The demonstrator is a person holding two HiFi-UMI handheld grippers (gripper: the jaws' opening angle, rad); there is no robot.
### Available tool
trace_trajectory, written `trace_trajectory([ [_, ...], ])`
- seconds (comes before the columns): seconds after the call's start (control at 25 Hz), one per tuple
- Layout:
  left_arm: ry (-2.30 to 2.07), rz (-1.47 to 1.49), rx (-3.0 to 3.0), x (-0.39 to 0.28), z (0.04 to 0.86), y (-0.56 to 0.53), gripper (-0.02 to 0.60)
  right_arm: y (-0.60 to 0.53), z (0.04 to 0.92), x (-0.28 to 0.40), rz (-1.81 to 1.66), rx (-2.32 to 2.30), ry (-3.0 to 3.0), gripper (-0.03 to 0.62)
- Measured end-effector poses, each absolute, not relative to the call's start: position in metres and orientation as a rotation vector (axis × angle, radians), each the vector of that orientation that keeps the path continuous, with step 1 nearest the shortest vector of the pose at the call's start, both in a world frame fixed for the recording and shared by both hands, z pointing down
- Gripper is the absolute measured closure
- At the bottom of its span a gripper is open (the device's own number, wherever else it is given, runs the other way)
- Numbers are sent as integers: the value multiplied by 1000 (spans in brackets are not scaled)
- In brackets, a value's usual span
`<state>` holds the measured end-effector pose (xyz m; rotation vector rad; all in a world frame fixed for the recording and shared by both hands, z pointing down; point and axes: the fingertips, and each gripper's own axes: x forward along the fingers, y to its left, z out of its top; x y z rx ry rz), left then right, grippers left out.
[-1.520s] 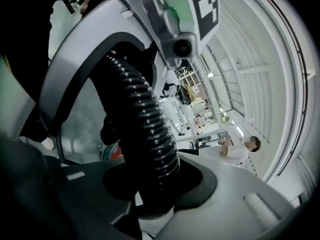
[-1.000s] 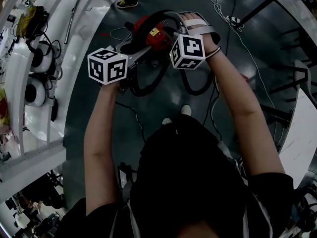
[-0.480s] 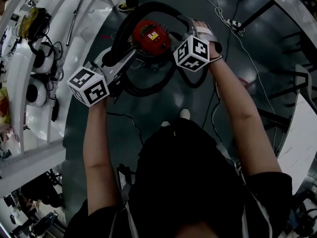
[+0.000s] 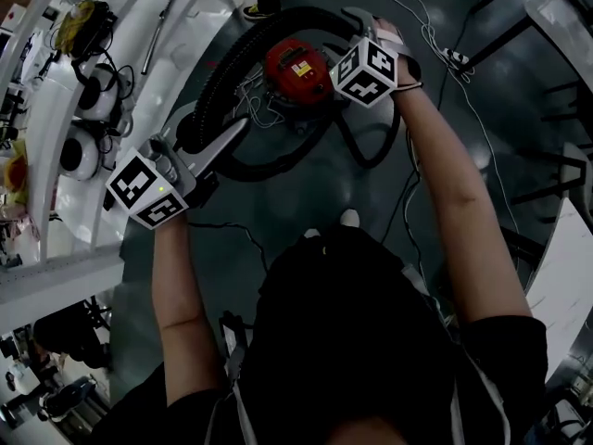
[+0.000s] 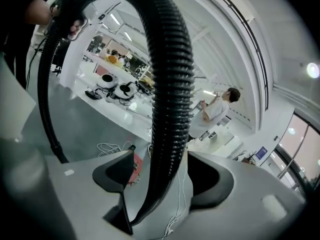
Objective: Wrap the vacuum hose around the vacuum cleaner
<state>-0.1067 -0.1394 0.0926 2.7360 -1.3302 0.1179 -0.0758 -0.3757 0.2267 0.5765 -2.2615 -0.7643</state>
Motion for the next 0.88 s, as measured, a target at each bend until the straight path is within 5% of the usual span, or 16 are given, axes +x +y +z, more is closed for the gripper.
trace_trajectory([
  [0.08, -1295, 96, 2773, -100, 88, -130, 451, -374, 220, -81, -824, 565, -2270, 279],
  [0.16, -1288, 69, 2782, -98, 86, -124, 451, -372, 210, -86, -892, 568, -2287, 416],
  [0.24, -1299, 40, 2762, -104, 88, -120, 451, -368, 202, -90, -895, 550, -2323, 444],
  [0.76, -1236, 124, 2581, -104, 177, -130, 442, -391, 178, -63, -875, 577, -2294, 462],
  [0.88, -1202, 160, 2545, -96, 192, -134, 395, -392, 175, -55, -894, 571, -2275, 462],
])
